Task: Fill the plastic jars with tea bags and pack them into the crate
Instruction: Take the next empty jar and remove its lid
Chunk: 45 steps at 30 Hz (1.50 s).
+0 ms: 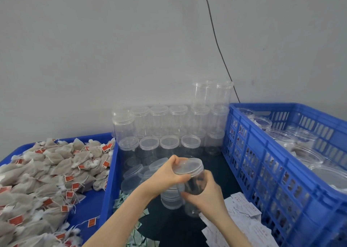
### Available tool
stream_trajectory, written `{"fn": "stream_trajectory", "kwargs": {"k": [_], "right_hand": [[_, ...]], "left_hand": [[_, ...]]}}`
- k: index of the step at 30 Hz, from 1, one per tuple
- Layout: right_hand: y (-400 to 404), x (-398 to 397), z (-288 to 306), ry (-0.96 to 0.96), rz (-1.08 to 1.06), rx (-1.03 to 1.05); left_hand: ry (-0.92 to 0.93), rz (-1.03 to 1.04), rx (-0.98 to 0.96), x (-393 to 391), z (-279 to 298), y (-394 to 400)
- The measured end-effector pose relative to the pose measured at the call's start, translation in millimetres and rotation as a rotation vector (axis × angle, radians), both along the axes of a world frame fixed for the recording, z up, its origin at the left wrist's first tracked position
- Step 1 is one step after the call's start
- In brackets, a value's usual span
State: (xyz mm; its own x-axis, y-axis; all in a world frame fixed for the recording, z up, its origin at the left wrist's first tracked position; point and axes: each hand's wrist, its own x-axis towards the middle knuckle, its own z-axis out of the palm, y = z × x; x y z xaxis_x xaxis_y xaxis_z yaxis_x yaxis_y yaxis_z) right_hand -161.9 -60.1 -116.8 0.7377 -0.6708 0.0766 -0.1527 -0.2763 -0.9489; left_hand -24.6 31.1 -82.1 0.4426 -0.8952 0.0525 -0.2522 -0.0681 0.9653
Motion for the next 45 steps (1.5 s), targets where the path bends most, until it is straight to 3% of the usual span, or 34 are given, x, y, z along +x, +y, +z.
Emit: {"fn": "stream_trajectory", "kwargs": {"k": [3,10,19,24,28,31,37,40,42,45], "right_hand": [[-3,0,0,0.042,-0.03,-0.067],[-9,-3,-2,0.078,-0.087,-0.218],[-23,-12,-7,0.116,-0.157,-0.316],[-20,-14,-7,0.153,-0.082,-0.329],[-9,-13,-14,0.183,-0.011,-0.361],[-7,-9,-20,0.198,0.002,-0.398],[-5,-7,-22,0.177,-0.094,-0.839],[-5,-5,-21,0.156,-0.122,-0.924],[-6,-5,-23,0.137,-0.124,-0.938],[-9,-7,-27,0.138,-0.144,-0.951]], "left_hand": [[-0.034,0.17,-0.035,-10,-9,-12],[-0.047,0.189,-0.087,-13,-17,-21],[-0.068,-0.078,0.078,10,-14,-9],[-0.116,-0.007,0.065,14,-8,-3],[-0.111,-0.206,0.089,10,-8,2],[-0.146,-0.179,0.121,5,-7,2],[-0.154,0.087,0.175,-4,-11,-7],[-0.227,0.152,0.224,-5,-14,-8],[-0.314,0.125,0.267,-4,-14,-5],[-0.222,-0.101,0.218,-6,-7,0]]}}
